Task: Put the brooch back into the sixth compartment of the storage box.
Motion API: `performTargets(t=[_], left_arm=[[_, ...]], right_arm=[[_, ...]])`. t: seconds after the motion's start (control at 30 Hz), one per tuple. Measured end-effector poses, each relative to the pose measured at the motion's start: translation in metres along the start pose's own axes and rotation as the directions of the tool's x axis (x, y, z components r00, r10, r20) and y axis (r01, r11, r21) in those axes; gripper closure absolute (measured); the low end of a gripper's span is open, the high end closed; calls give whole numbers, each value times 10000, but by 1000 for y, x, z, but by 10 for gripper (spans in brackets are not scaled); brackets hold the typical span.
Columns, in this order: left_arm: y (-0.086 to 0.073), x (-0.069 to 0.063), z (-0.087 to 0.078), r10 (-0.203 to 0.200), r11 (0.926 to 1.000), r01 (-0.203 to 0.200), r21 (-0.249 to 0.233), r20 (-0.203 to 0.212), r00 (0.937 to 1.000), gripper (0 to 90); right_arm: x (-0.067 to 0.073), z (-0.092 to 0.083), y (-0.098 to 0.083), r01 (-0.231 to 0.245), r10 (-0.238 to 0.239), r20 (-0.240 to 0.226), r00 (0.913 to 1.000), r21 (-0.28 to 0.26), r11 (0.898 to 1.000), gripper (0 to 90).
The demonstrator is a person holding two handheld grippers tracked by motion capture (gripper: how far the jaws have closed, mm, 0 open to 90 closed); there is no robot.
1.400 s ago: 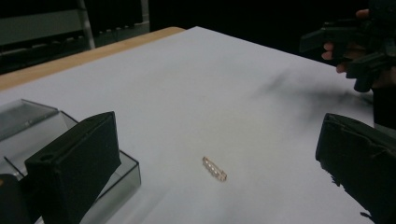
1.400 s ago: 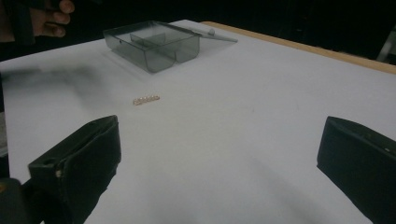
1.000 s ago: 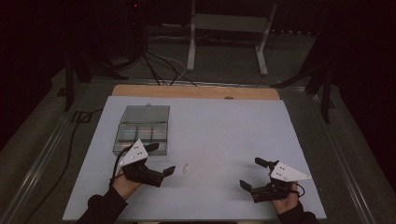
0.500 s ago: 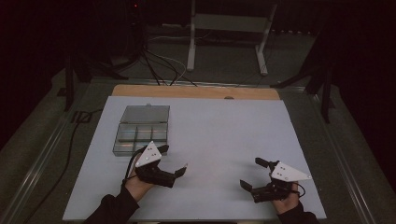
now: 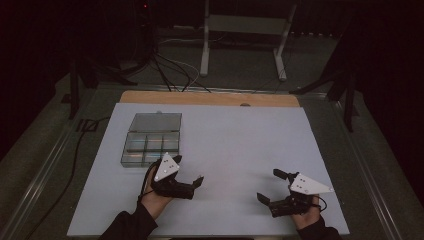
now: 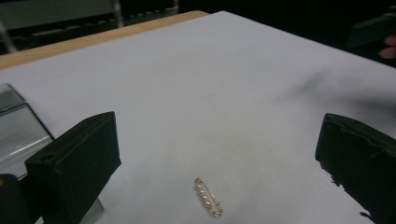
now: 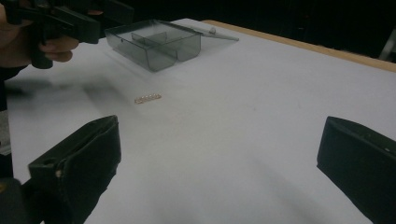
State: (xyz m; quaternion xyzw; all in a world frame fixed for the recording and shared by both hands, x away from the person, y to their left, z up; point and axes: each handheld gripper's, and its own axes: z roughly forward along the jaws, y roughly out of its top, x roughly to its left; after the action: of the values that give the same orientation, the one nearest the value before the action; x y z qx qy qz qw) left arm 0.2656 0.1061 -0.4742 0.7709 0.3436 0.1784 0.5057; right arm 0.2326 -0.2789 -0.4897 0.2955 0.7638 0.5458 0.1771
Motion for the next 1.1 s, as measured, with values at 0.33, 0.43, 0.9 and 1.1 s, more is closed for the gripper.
performTargets(t=[0.33,0.43,0.9,1.1], left_arm=[[-3,-5,7,-499,9976,502,467,-80,9987,36],[-4,-6,9,-695,9959,705,573,-191,9974,37],[-9,-12,16,-672,9906,785,1116,-1013,9926,75],[-10,-12,21,-905,9833,1046,1487,-986,9910,85]], right_arm=[[0,0,0,12,-12,9,10000,8,10000,0],[0,0,0,23,-23,14,10000,5,10000,0],[0,-1,0,-15,15,42,10000,-9,10000,0],[0,-1,1,-28,28,41,10000,-6,10000,0]])
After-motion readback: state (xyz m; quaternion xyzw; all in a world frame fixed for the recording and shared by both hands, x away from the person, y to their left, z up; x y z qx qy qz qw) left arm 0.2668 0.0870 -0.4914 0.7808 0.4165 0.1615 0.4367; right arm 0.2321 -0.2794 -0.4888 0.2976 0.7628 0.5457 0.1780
